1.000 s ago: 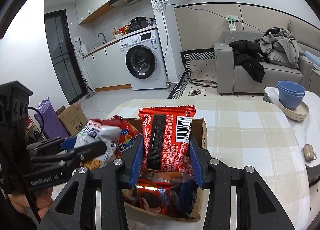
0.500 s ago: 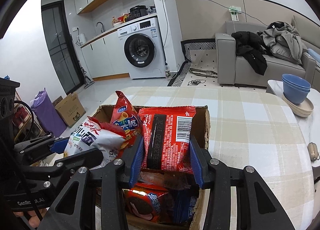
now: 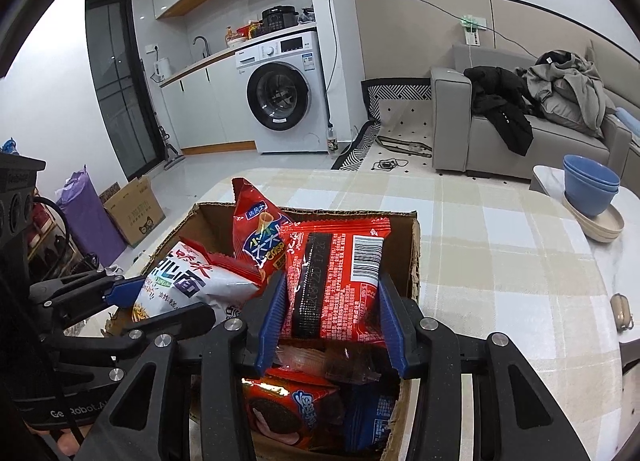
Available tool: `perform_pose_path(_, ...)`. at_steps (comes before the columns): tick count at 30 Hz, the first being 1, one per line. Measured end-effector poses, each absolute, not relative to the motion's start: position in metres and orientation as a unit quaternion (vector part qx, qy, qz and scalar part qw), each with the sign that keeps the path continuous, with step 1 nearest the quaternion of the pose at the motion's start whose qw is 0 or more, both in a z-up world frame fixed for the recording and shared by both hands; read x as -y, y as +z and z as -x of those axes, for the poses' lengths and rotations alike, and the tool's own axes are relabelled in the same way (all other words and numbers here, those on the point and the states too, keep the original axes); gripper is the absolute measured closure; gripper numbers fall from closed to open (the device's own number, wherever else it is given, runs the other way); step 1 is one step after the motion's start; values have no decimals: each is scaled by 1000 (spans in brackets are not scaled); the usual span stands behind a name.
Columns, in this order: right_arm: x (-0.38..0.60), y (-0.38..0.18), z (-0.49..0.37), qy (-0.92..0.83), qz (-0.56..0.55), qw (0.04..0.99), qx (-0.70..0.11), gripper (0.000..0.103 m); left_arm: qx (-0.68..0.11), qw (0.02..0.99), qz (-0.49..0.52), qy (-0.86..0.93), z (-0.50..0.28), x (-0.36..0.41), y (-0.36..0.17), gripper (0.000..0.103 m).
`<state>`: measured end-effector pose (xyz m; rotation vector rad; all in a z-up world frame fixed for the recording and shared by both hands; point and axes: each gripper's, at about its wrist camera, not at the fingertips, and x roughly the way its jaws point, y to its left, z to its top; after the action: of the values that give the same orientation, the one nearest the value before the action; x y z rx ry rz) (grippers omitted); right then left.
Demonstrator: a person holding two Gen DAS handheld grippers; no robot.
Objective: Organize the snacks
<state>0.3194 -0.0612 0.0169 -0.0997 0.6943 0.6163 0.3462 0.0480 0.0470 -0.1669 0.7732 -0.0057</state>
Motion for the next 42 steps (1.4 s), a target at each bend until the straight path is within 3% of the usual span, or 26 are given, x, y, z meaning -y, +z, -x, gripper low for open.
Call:
perform_pose_path(6,61,21,-313,299,62,893,-331,52,-385,919,88,-3,-345,-53,47,58)
perform_pose_path(9,71,27,-308,300,51,898,-319,42,-380,923,65,-1,-340,-50,52,54)
perform_pose_path(14,90,37,-298,302,37,903,-304,30,-360,930,72,-4,-324,-54,67,28)
perform_pose_path(21,113,46,-275,311,11,906,-289,7,-347,936,67,12,-299,-58,83,18)
perform_pose_path(24,120,51,-261,315,-2,910,-271,1,-341,938,61,17,-287,-58,86,0)
perform_pose_path(42,148,49,-194,339,-17,918,-205,1,-282,959,35,9,-210,-38,78,1)
